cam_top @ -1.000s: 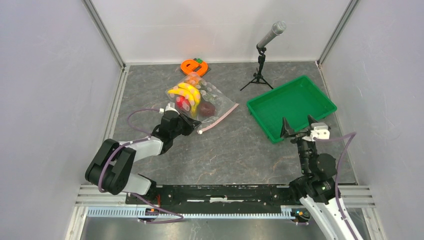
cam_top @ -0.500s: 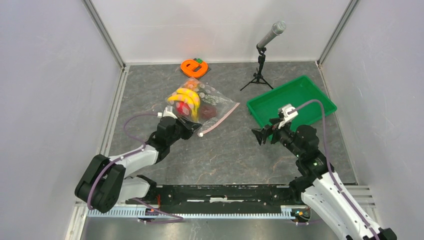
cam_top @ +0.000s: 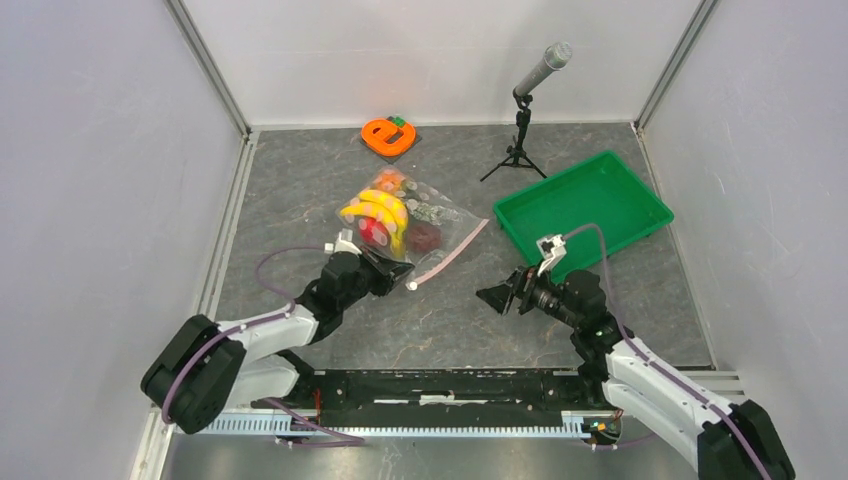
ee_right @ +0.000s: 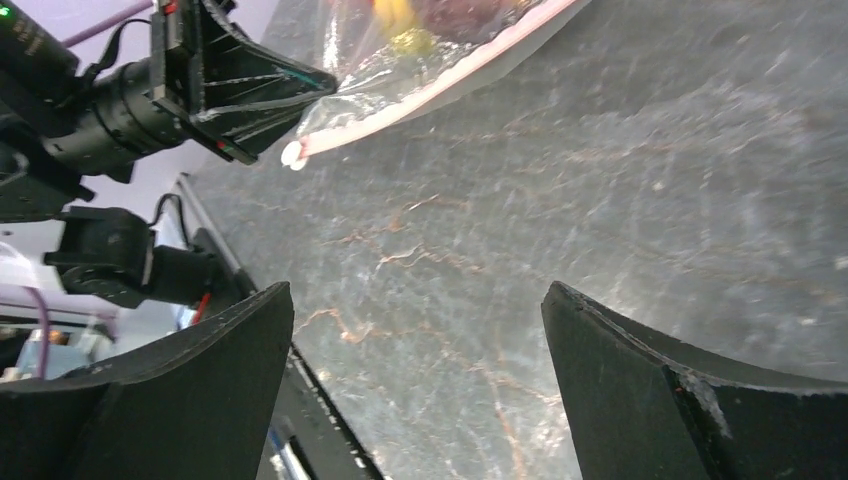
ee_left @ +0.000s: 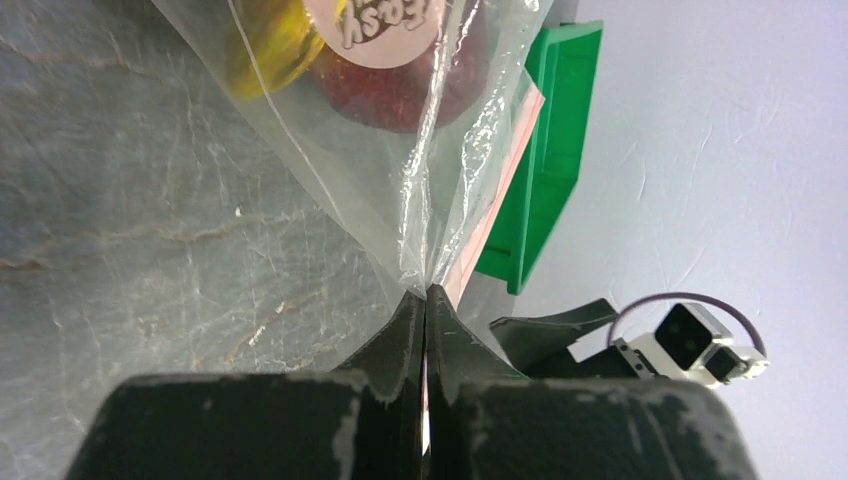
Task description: Open the zip-top bag and remove the fake food
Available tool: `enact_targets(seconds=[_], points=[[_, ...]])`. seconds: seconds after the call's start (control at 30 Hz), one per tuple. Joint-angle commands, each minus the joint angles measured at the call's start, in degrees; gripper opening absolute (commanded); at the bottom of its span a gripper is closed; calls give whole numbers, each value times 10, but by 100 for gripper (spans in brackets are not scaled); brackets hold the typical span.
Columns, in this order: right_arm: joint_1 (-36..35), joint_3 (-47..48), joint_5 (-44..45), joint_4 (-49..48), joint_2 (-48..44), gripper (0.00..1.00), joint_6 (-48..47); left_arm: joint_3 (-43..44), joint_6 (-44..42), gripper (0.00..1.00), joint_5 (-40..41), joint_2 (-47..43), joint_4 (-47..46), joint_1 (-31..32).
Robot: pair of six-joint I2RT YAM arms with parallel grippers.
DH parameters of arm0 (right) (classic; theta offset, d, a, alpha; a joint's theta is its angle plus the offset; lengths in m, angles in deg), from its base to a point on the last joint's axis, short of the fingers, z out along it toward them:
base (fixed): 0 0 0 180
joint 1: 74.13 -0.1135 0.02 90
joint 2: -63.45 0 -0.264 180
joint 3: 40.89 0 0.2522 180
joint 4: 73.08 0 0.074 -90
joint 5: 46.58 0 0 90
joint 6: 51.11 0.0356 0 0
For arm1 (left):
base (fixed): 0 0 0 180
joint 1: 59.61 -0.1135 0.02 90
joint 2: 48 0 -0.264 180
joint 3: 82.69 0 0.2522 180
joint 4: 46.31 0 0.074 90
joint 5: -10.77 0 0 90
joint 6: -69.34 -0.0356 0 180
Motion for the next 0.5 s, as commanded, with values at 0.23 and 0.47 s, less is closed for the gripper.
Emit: enact_targets(seconds=[0.23, 0.47], points=[[-108, -71, 58, -297, 106, 88, 172, -16, 132, 2, 3, 150, -253, 84], [-162, -70, 86, -377, 179, 80, 187, -10, 175, 2, 10, 242, -404, 119]])
